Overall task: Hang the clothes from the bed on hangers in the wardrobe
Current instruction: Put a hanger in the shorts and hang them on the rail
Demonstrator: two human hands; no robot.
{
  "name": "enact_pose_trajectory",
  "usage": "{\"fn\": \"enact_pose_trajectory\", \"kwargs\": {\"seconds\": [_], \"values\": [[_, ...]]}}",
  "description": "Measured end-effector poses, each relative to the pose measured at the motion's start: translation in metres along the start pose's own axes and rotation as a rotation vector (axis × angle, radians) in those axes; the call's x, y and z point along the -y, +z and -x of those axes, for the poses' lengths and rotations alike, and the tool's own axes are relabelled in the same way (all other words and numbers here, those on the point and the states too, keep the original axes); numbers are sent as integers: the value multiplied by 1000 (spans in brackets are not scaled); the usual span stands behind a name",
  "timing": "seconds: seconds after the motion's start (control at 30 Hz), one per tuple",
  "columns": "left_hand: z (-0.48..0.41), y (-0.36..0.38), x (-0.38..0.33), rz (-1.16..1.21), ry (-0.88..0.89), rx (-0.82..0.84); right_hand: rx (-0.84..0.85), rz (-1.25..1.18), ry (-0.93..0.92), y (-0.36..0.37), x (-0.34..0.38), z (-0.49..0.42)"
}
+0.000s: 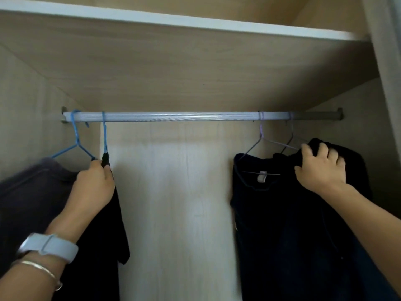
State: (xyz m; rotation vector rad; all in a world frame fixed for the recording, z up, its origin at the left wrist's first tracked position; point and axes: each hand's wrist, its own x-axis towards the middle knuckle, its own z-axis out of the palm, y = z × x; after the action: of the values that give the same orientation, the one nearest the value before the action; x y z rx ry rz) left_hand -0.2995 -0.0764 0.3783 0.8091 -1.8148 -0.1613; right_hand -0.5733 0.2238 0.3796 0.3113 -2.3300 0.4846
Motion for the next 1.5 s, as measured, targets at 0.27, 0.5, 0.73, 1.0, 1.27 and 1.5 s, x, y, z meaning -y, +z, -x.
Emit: {"fn": "enact_pose_trajectory", "kwargs": {"seconds": [0.27,0.5,0.73,1.0,1.27,1.5], "values": [[-1,-4,-7,-31,-69,-9,59,-361,-174,0,29,-5],[-4,-14,-4,-44,-52,13,-10,-635,-316,-11,120,39],[-6,-26,1,-125,-30,57,91,-777,-396,-27,221,92],[-4,-38,6,-172,-14,98,80,-757,-486,-46,270,120],[-4,-43,7,-182,13,142,106,-714,-483,-49,289,131],[-6,-45,12,-190,34,121,75,-680,-460,-50,283,129]]}}
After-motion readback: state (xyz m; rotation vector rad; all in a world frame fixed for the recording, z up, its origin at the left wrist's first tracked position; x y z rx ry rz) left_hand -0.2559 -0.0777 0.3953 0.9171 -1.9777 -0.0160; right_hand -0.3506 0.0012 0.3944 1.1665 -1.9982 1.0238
